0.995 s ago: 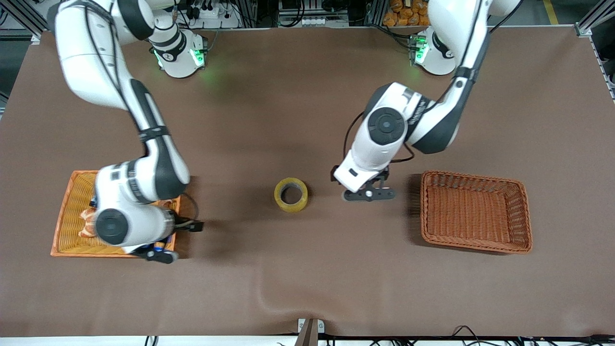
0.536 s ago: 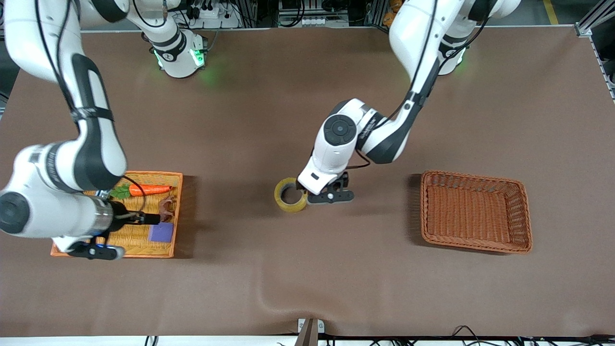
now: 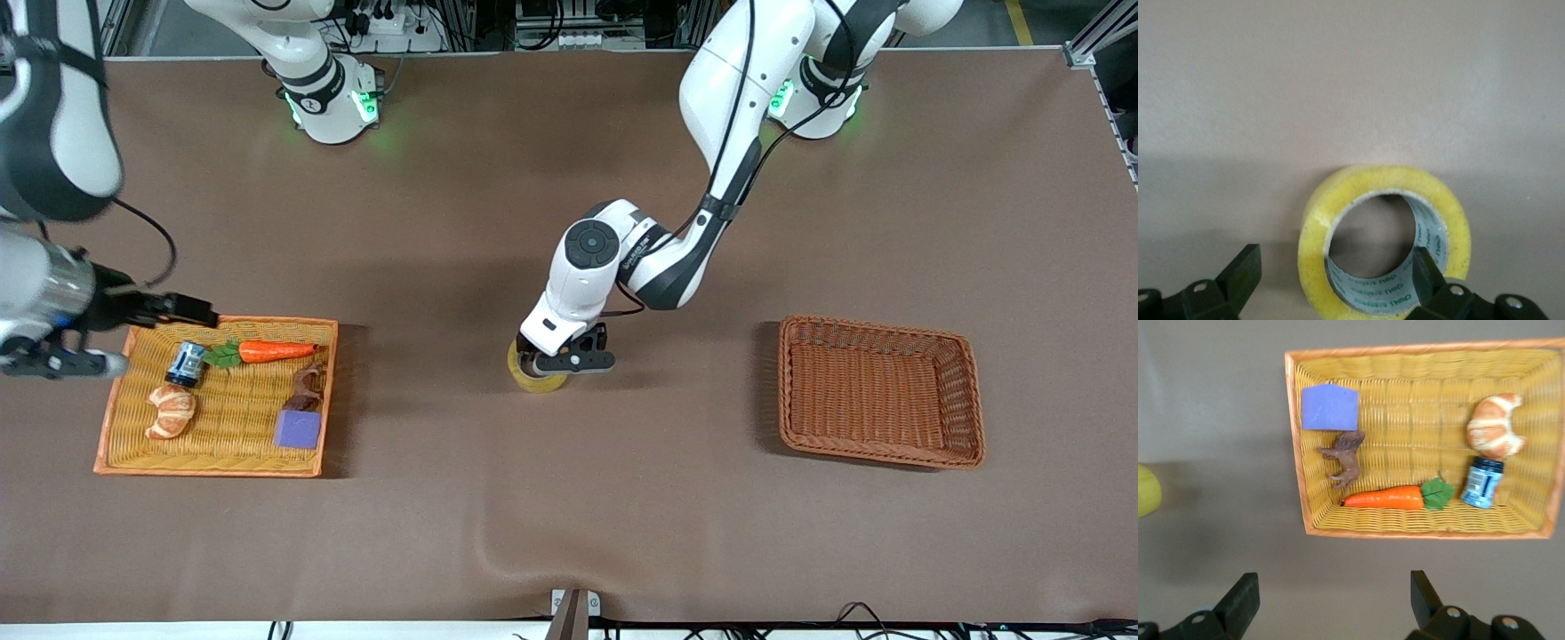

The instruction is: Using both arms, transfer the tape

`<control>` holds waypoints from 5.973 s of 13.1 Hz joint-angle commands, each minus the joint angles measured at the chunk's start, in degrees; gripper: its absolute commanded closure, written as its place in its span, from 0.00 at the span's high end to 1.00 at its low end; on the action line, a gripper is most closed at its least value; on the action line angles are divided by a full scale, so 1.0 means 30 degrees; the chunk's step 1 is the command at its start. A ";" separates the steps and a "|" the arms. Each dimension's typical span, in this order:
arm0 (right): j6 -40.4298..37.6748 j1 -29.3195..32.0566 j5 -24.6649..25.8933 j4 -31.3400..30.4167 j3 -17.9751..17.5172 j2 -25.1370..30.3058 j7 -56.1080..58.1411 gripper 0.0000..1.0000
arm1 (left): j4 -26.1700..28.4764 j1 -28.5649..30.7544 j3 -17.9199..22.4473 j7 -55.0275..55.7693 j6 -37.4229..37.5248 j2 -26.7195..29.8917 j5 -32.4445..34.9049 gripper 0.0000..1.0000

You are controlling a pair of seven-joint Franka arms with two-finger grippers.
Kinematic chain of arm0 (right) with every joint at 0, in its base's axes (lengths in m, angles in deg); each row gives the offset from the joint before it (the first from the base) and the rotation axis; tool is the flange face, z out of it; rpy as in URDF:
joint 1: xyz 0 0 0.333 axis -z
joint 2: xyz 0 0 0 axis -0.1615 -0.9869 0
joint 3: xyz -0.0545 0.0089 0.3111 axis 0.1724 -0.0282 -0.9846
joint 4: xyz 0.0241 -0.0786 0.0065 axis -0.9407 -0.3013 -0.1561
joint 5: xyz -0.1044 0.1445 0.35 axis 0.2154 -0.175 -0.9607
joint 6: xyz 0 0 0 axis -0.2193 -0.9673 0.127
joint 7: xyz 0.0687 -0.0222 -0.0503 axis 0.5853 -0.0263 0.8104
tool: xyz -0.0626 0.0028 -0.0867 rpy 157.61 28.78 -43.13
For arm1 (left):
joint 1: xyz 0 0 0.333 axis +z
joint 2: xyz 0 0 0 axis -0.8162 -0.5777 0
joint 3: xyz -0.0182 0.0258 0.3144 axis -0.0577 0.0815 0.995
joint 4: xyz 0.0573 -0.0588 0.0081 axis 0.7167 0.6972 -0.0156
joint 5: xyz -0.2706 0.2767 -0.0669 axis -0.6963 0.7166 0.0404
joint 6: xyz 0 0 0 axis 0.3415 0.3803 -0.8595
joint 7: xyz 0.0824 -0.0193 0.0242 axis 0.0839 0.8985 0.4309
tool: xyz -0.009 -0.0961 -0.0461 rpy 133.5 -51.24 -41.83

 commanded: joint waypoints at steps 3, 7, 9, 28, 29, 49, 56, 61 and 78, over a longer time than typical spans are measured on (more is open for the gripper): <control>-0.3058 0.1182 0.1179 0.2609 -0.0070 0.0701 0.0545 1.00 | -0.0669 -0.0535 0.0328 0.0173 -0.0091 -0.0836 -0.0263 0.52; -0.4760 0.1590 0.2740 0.2732 -0.0100 0.0731 0.3094 1.00 | -0.0640 -0.0623 0.0475 0.0143 -0.0091 -0.0896 -0.0088 0.00; -0.4849 0.1710 0.1949 0.2790 -0.0158 0.0789 0.1612 1.00 | -0.0669 -0.0535 0.1436 -0.0235 0.0113 -0.0429 -0.0087 0.00; -0.4440 -0.1688 0.0950 0.3115 0.3093 0.2722 -0.0392 1.00 | -0.0055 1.0296 0.0446 -1.3878 1.6218 1.0178 -0.0704 0.00; -0.4207 -0.1688 0.0950 0.2939 0.3065 0.2723 -0.0392 1.00 | 0.0004 1.1088 0.0475 -1.4760 1.6517 1.0179 -0.0587 0.00; -0.2830 -0.1924 0.0774 0.1267 0.3093 0.3339 -0.1184 1.00 | 0.9997 1.5666 0.0329 -2.1185 0.0260 0.7632 0.1435 0.00; -0.2769 -0.2098 0.0774 0.0916 0.2976 0.3631 -0.1330 1.00 | 0.7742 1.5695 -0.0548 -2.0804 0.3562 0.8854 0.1202 1.00; -0.2827 -0.2127 0.0774 0.0857 0.2976 0.3602 -0.1301 1.00 | 0.3180 1.5608 -0.1661 -1.8818 1.0907 1.0881 0.1435 1.00; -0.2798 -0.2186 0.0774 0.0945 0.2947 0.3631 -0.1066 1.00 | 0.4252 1.5636 -0.1490 -1.4971 1.6988 1.7969 0.1582 1.00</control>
